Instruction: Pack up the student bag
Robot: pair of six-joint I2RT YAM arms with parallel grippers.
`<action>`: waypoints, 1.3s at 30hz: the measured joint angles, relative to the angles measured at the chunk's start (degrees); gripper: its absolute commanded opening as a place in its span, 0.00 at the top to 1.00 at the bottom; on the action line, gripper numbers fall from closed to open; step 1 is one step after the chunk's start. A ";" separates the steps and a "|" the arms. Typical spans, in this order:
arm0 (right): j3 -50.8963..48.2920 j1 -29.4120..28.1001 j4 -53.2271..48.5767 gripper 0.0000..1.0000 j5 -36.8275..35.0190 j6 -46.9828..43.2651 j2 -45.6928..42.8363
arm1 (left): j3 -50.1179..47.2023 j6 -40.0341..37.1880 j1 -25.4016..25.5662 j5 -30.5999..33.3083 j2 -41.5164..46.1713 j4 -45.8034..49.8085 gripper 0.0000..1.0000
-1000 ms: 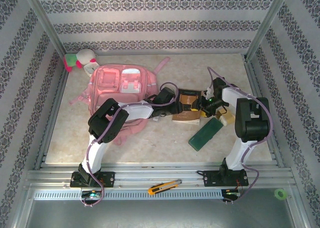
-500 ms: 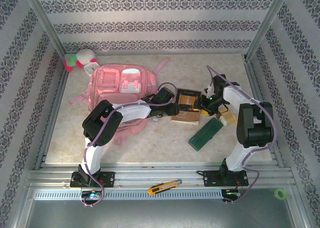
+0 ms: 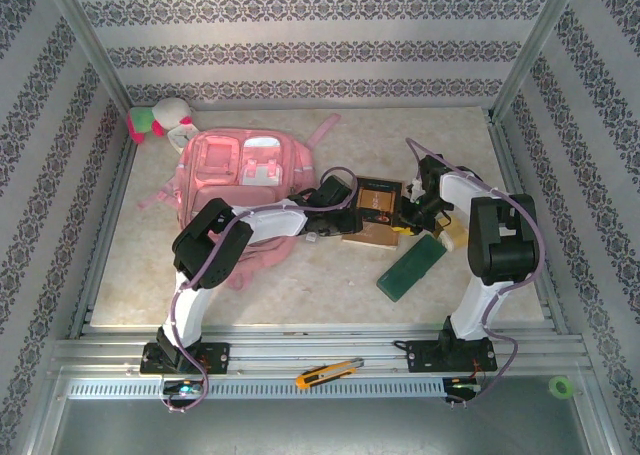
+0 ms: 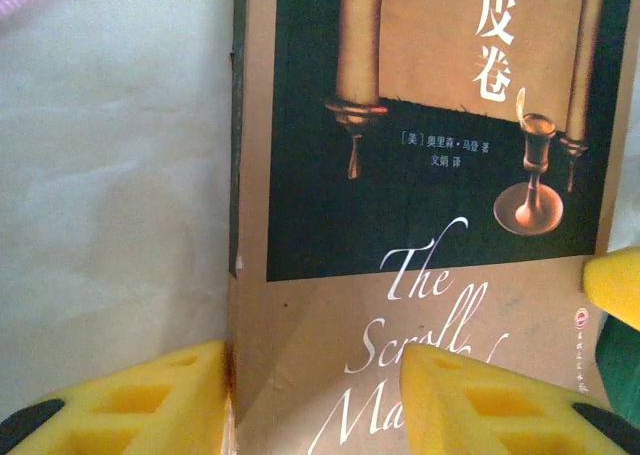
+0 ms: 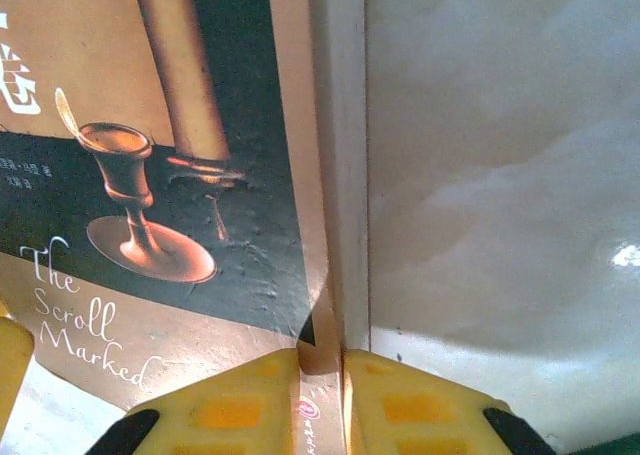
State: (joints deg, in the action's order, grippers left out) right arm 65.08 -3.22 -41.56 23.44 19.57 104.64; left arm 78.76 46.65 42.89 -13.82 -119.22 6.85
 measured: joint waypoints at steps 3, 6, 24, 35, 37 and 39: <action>0.00 0.13 -0.07 0.84 -0.52 -0.02 0.00 | 0.24 1.75 -0.04 -0.92 0.00 -0.35 0.53; 0.00 0.46 -0.26 0.85 -0.98 -0.02 0.00 | 0.24 3.54 -0.22 -1.60 0.00 -1.95 0.53; 0.02 1.14 -0.26 0.86 -0.44 0.24 0.00 | -0.20 9.38 -0.35 -6.12 0.02 -16.85 0.66; -0.02 0.83 0.39 0.56 0.48 1.62 -4.31 | -0.52 -0.46 0.35 -1.05 4.04 -9.51 1.00; -0.11 0.85 0.92 0.49 0.48 1.57 -9.14 | -2.16 -4.66 0.39 -0.07 7.72 -8.92 1.00; -0.13 0.85 1.70 0.46 0.07 1.57 -15.06 | -4.44 -8.15 0.39 0.15 12.15 -9.14 1.00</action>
State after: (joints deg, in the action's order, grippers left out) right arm 64.95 -2.37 -39.86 23.51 21.15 89.58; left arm 74.32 38.50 43.29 -13.67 -107.07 -2.28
